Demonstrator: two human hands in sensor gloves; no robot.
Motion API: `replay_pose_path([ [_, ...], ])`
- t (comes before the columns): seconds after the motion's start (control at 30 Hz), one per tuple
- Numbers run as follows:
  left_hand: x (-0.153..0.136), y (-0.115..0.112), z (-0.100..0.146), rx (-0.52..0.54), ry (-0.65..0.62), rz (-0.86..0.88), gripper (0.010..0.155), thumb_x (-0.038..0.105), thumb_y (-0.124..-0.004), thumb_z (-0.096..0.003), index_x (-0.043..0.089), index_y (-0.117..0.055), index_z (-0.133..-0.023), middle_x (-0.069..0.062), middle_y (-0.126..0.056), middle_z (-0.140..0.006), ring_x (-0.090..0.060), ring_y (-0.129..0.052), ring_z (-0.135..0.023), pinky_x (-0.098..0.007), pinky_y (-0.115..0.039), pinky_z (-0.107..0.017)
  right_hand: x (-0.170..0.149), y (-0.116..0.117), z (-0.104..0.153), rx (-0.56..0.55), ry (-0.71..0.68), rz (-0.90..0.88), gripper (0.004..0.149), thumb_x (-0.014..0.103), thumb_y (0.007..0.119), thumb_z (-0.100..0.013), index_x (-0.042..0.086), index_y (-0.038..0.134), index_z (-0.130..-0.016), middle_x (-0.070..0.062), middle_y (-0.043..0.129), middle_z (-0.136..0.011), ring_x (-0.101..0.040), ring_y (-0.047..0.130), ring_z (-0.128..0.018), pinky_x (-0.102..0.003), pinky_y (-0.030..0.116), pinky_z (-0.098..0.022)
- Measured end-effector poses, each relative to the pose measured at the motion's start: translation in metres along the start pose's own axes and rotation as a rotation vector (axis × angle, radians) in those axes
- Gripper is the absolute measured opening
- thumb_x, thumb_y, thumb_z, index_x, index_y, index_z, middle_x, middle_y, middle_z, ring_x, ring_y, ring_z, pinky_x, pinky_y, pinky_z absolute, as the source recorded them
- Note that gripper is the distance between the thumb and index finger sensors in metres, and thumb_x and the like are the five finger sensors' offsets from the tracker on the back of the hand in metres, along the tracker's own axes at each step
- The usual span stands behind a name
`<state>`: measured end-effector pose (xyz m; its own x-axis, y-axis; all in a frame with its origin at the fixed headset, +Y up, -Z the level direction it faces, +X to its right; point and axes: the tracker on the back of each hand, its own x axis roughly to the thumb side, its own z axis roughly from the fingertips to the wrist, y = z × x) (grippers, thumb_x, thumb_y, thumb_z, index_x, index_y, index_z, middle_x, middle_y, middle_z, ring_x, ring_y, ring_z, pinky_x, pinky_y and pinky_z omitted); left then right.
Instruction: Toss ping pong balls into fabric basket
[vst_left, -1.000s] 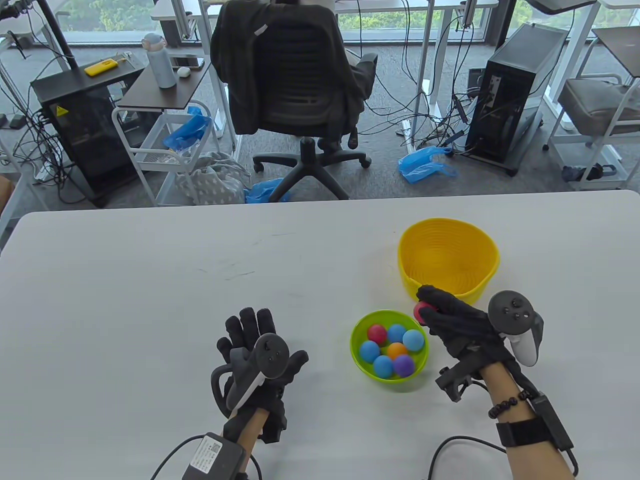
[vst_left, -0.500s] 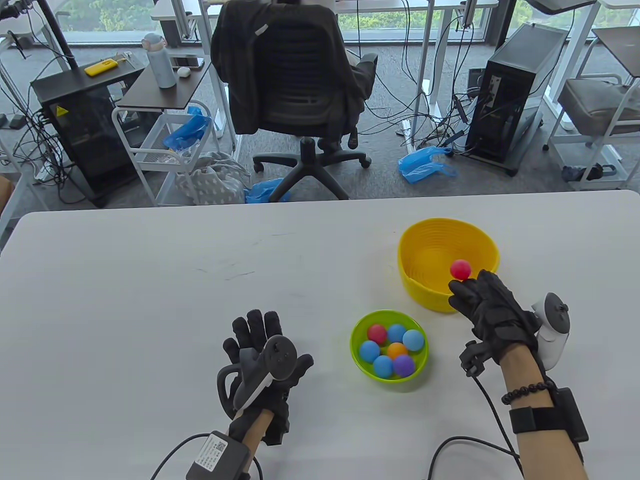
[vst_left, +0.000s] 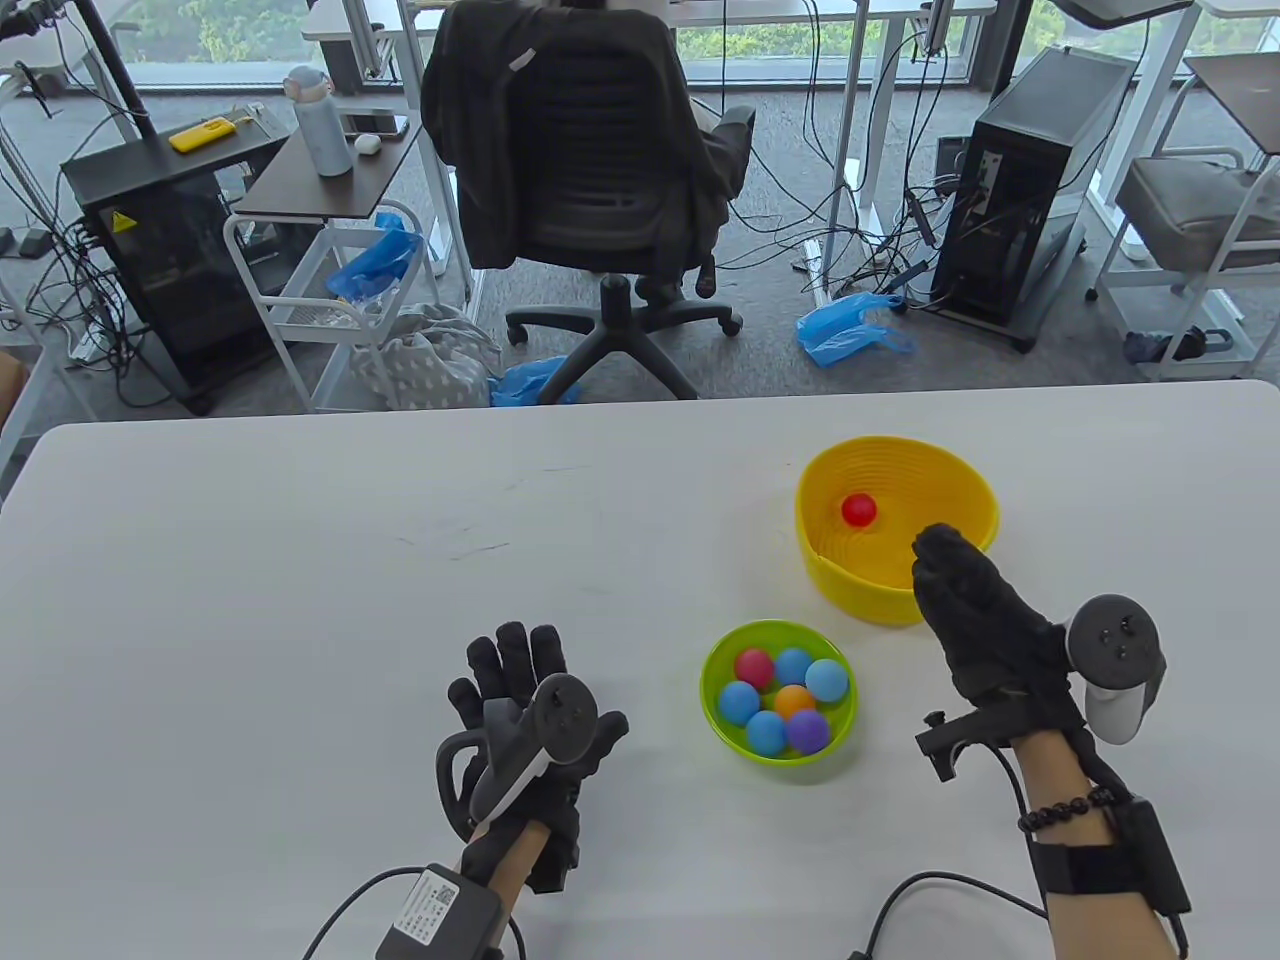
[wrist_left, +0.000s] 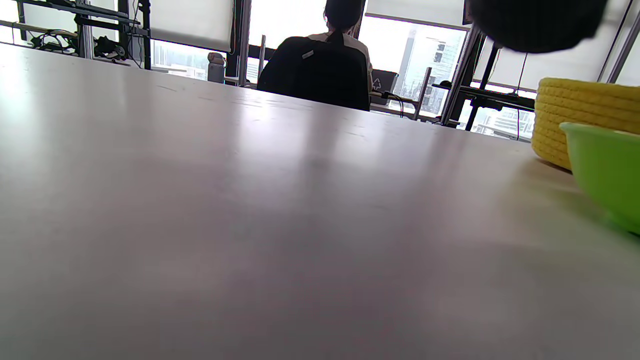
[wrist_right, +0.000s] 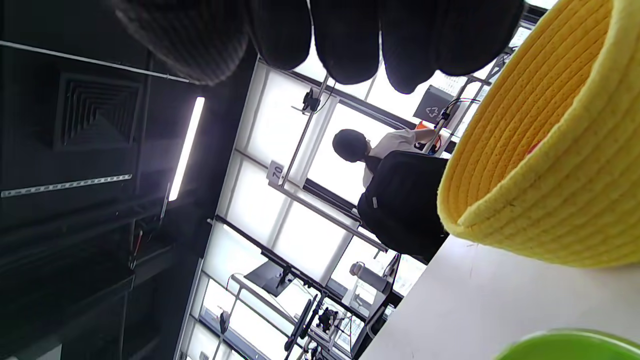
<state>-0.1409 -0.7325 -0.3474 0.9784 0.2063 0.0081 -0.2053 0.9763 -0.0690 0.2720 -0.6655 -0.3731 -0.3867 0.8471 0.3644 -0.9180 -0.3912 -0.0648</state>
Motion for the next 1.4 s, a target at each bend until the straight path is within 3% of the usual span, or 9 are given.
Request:
replay_pose_path([
  [0.3,0.002,0.000,0.001,0.016,0.012,-0.021,0.105,0.063,-0.074,-0.0441,0.012,-0.014,-0.114,-0.021,-0.003,-0.120,-0.055,-0.007,-0.108,-0.076,-0.017,-0.074,-0.006,0.050,-0.005,0.378,-0.026,0.349,0.062,0.034,0.085,-0.053,0.014,0.063,-0.108,-0.023,0.066,-0.110,-0.054,0.067,-0.095,-0.063,0.063,-0.069],
  [0.57,0.001,0.001,0.002,0.021,0.022,-0.018,0.105,0.063,-0.074,-0.0441,0.012,-0.014,-0.114,-0.021,-0.003,-0.120,-0.055,-0.007,-0.108,-0.076,-0.017,-0.074,-0.031,0.075,-0.007,0.525,0.040,0.497,0.062,0.028,0.087,-0.053,0.016,0.061,-0.108,-0.020,0.065,-0.111,-0.054,0.061,-0.098,-0.064,0.057,-0.072],
  [1.03,-0.003,0.002,0.002,0.028,0.029,0.003,0.105,0.063,-0.074,-0.0442,0.012,-0.014,-0.114,-0.022,-0.003,-0.120,-0.055,-0.007,-0.108,-0.076,-0.017,-0.074,-0.039,0.095,-0.008,0.577,0.044,0.627,0.065,0.025,0.089,-0.051,0.022,0.059,-0.108,-0.012,0.066,-0.112,-0.049,0.058,-0.102,-0.065,0.051,-0.074],
  [1.4,-0.004,0.003,0.002,0.035,0.027,0.015,0.105,0.063,-0.074,-0.0441,0.012,-0.014,-0.114,-0.022,-0.003,-0.120,-0.055,-0.007,-0.108,-0.076,-0.017,-0.074,-0.030,0.082,-0.008,0.458,0.001,0.547,0.060,0.026,0.087,-0.052,0.021,0.063,-0.106,-0.015,0.072,-0.108,-0.051,0.069,-0.096,-0.065,0.060,-0.071],
])
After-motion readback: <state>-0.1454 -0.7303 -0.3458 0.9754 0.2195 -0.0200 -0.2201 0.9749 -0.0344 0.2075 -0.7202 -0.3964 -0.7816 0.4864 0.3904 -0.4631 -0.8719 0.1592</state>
